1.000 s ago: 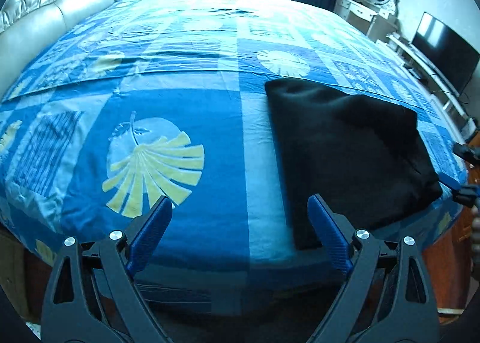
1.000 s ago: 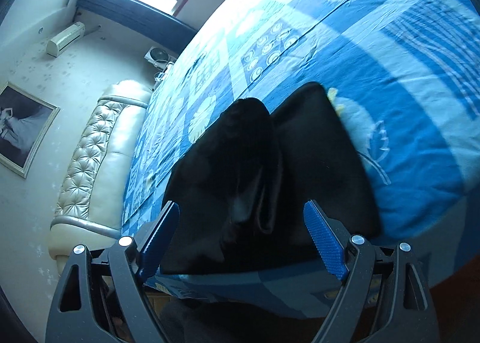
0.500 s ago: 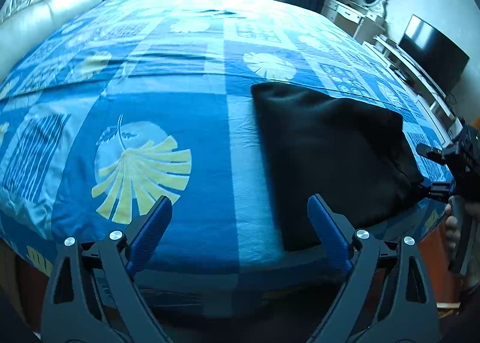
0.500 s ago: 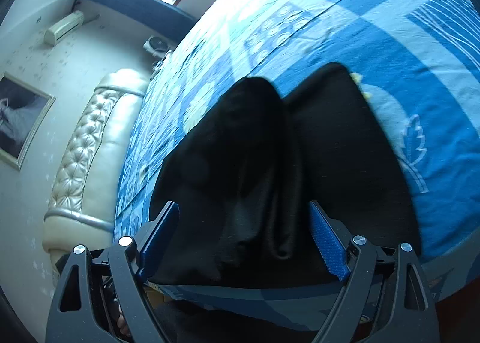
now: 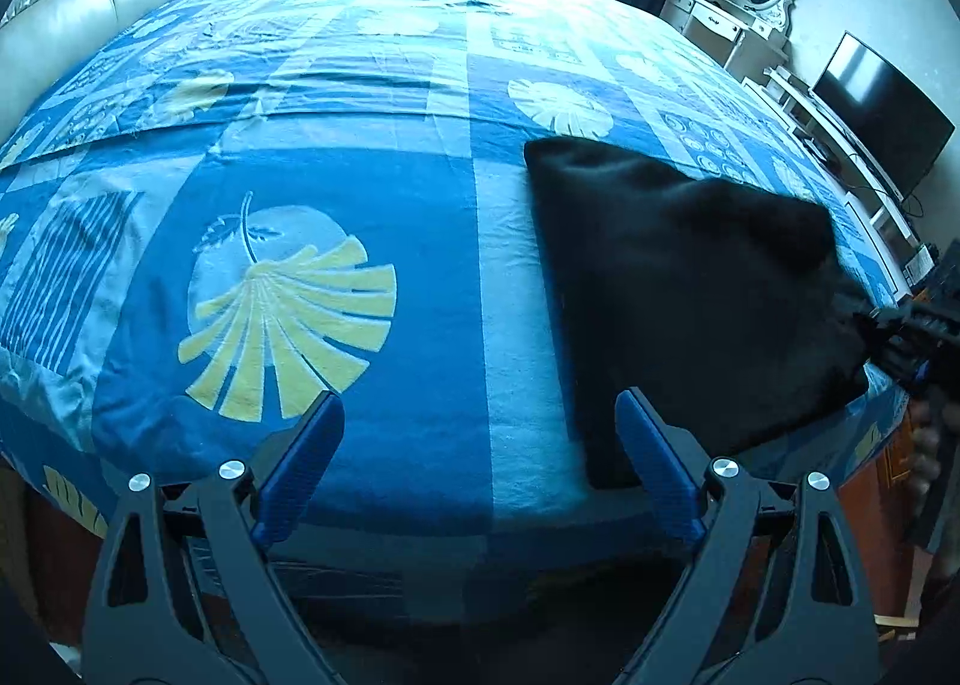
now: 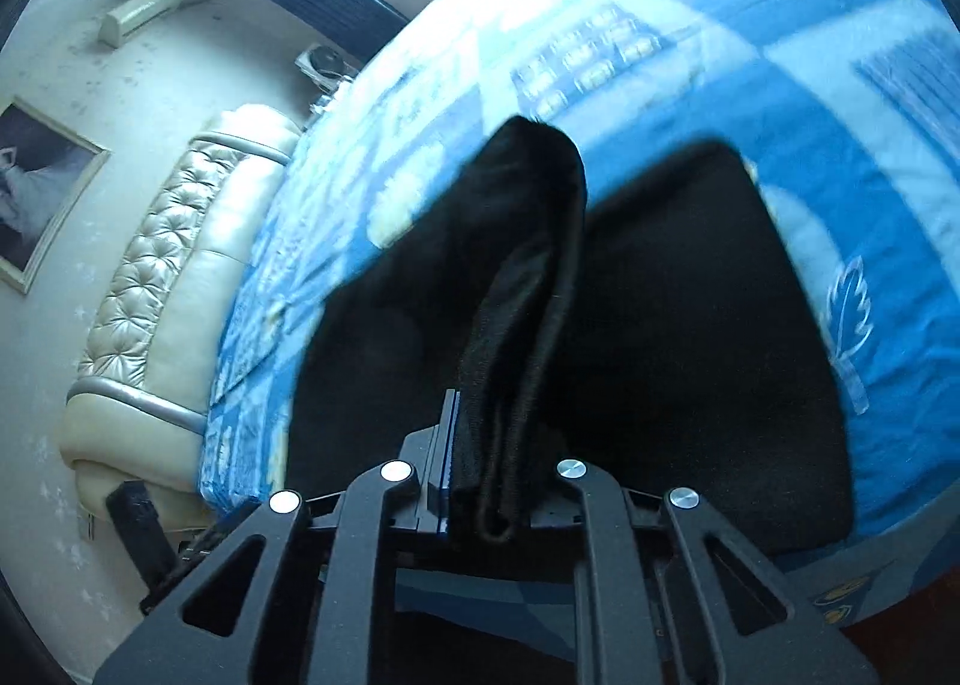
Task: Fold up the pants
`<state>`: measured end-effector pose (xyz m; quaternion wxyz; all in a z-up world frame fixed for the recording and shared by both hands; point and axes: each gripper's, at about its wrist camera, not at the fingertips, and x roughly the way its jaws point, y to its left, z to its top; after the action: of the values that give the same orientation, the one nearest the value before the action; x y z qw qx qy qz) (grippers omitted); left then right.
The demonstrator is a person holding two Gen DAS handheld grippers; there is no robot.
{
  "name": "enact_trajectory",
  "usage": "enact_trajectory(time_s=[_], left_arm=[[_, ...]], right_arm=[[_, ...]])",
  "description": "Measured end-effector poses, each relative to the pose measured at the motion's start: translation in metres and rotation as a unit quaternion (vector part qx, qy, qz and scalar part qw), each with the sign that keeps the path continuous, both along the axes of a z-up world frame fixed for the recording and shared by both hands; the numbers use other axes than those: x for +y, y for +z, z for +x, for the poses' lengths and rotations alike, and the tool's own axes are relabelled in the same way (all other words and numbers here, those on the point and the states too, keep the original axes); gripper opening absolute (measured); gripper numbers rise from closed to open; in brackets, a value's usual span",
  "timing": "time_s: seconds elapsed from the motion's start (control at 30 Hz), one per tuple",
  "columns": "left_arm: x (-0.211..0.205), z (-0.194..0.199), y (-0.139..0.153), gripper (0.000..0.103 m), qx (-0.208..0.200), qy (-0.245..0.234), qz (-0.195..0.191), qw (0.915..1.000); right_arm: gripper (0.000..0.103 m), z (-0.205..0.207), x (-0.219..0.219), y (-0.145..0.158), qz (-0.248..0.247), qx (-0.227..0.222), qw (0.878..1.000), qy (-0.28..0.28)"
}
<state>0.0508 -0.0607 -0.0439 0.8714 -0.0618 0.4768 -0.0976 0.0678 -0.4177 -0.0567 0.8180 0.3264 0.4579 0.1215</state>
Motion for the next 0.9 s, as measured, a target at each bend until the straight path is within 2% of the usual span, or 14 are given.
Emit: enact_trajectory(time_s=[0.2, 0.43, 0.53, 0.9], left_arm=[[-0.004, -0.004, -0.002, 0.092, 0.003, -0.007, -0.003, 1.0000], [-0.010, -0.007, 0.000, 0.092, 0.000, -0.016, -0.005, 0.9998], [-0.011, -0.007, -0.002, 0.092, 0.004, -0.016, -0.003, 0.9999], [-0.007, -0.006, -0.003, 0.092, 0.005, -0.012, -0.002, 0.9999]], right_arm=[[0.014, -0.011, -0.018, 0.019, -0.013, -0.023, 1.000, -0.005], [0.014, -0.023, -0.055, -0.014, -0.021, 0.022, 0.999, -0.037], [0.014, -0.024, -0.063, -0.034, -0.006, 0.043, 0.998, -0.047], [0.014, -0.020, -0.069, -0.047, 0.035, 0.040, 0.997, -0.054]])
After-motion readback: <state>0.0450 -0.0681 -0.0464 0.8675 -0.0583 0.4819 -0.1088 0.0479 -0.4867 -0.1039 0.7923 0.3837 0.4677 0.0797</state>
